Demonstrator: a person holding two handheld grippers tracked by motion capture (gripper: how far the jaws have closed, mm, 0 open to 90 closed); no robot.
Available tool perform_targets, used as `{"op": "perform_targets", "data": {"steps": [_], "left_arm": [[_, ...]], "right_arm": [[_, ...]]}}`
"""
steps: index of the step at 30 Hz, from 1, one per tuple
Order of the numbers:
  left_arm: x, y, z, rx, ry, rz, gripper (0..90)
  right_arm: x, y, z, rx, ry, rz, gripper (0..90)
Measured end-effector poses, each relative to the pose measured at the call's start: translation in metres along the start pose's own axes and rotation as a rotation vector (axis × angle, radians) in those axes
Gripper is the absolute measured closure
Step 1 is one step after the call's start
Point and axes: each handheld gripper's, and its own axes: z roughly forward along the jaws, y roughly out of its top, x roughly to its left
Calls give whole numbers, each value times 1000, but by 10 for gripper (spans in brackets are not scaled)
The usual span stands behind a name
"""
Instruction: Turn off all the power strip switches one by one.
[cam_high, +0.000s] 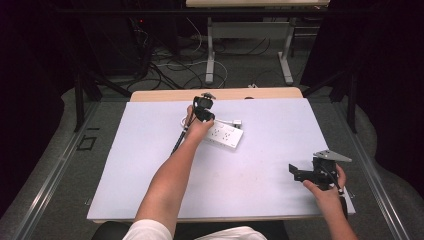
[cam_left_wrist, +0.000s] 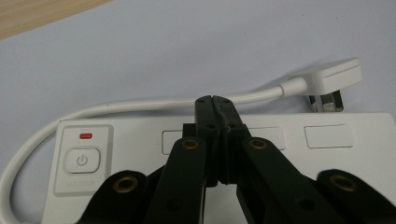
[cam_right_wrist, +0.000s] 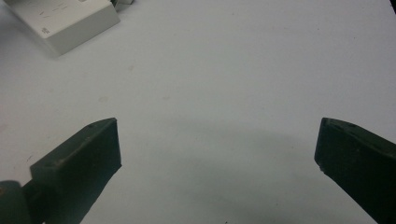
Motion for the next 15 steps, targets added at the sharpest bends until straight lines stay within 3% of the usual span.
{"op": "perform_targets", "data": {"steps": [15], "left_arm": [[-1,-2,5,20,11,-2,900]], "right_arm": [[0,0,0,-1,0,3,0]]}}
